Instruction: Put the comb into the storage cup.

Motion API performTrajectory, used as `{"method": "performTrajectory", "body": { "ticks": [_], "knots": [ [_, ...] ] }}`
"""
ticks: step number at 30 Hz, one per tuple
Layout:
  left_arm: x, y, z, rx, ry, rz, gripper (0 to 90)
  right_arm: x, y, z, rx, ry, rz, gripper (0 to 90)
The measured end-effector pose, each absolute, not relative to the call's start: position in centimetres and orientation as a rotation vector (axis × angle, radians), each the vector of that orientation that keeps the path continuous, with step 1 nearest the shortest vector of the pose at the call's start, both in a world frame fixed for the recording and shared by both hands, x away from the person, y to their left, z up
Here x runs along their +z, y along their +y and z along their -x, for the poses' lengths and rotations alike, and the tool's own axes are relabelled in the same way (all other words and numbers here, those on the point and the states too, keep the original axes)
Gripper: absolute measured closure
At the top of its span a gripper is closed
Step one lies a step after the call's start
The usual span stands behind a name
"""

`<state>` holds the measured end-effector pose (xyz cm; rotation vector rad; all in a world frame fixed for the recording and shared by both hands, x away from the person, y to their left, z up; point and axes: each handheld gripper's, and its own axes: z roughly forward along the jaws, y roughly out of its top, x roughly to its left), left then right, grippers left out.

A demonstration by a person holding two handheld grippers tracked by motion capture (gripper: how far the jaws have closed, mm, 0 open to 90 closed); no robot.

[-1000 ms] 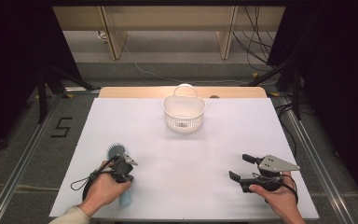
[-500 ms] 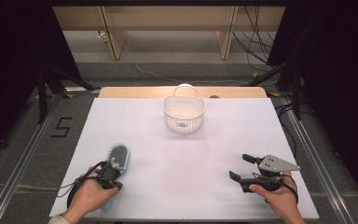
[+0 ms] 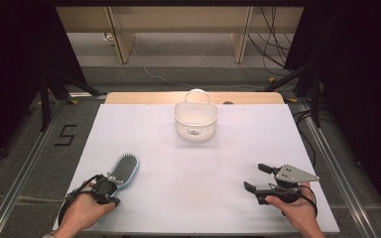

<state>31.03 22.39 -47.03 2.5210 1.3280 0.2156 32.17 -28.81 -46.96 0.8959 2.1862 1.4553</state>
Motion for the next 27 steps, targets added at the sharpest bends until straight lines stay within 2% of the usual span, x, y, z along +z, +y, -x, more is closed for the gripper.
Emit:
{"method": "performTrajectory", "body": {
  "ticks": [27],
  "knots": [
    [-46.9,24.1,-30.6,0.194,1.374,-2.554,90.0,-46.9,-28.8,-32.2,1.455,2.185,-0.897,15.8]
  ]
}}
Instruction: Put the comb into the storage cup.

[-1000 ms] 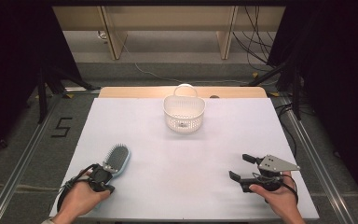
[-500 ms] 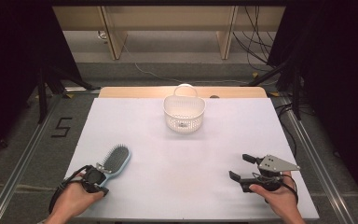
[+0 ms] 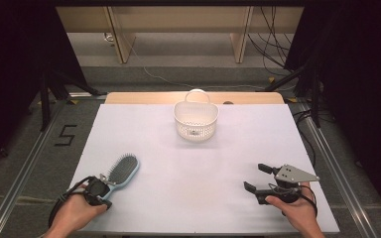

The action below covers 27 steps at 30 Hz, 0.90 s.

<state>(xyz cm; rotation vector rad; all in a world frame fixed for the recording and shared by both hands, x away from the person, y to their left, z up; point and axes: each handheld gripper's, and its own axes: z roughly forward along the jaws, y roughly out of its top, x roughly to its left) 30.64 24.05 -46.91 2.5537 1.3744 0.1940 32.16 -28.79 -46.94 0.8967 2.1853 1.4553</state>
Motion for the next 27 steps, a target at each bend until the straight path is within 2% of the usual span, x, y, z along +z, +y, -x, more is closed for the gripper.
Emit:
{"method": "performTrajectory", "body": {
  "ticks": [27],
  "knots": [
    [-46.83,24.92,-30.63,0.211,1.377,-2.566,89.8,-46.94,-28.75,-32.19,1.455,2.185,-0.891,15.8]
  ]
}}
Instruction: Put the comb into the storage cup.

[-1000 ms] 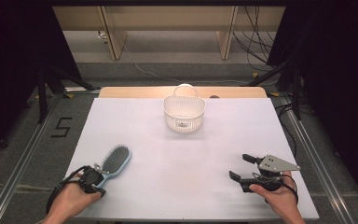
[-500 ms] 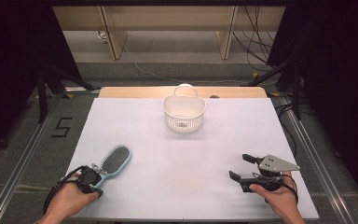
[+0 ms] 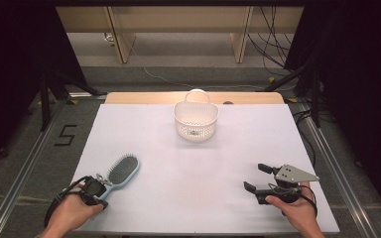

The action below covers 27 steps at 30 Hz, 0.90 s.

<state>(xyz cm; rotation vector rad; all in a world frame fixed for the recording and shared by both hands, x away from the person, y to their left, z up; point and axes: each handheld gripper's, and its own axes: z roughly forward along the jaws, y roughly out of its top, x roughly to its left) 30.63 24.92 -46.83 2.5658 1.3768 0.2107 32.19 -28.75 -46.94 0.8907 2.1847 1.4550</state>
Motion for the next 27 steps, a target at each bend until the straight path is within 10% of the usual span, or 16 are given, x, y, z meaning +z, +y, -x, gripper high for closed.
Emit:
{"method": "performTrajectory", "body": {
  "ticks": [27],
  "knots": [
    [-44.7,26.4,-32.2,0.421,1.300,-2.335,17.8,-47.0,-28.7,-32.3,1.453,2.184,-0.898,15.8]
  ]
}}
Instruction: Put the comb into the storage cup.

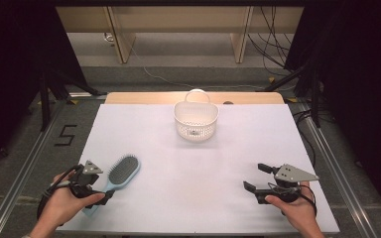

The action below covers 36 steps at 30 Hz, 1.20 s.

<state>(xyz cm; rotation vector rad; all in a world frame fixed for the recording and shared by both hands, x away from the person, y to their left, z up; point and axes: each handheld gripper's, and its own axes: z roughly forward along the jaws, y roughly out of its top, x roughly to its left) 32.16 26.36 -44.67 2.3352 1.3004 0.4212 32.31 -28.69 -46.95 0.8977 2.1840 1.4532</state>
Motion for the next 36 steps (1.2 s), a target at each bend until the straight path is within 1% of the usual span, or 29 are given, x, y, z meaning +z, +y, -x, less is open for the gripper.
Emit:
{"method": "performTrajectory", "body": {
  "ticks": [2,7,10,18,20,36],
  "knots": [
    [-44.7,26.2,-32.4,0.401,1.324,-2.329,19.3,-46.9,-28.7,-32.3,1.453,2.184,-0.899,15.8],
    [-44.8,25.7,-33.2,0.377,1.339,-2.389,18.4,-47.0,-28.7,-32.3,1.454,2.185,-0.900,15.8],
    [-44.9,25.5,-33.7,0.351,1.350,-2.396,22.7,-47.0,-28.7,-32.3,1.455,2.185,-0.899,15.8],
    [-45.5,25.5,-34.3,0.286,1.375,-2.472,26.3,-47.0,-28.7,-32.3,1.454,2.186,-0.898,15.8],
    [-45.6,25.5,-34.4,0.257,1.383,-2.473,28.9,-47.0,-28.7,-32.3,1.454,2.187,-0.895,15.8],
    [-46.1,25.5,-35.5,0.160,1.411,-2.537,35.1,-47.0,-28.7,-32.4,1.452,2.188,-0.896,15.8]
  ]
}}
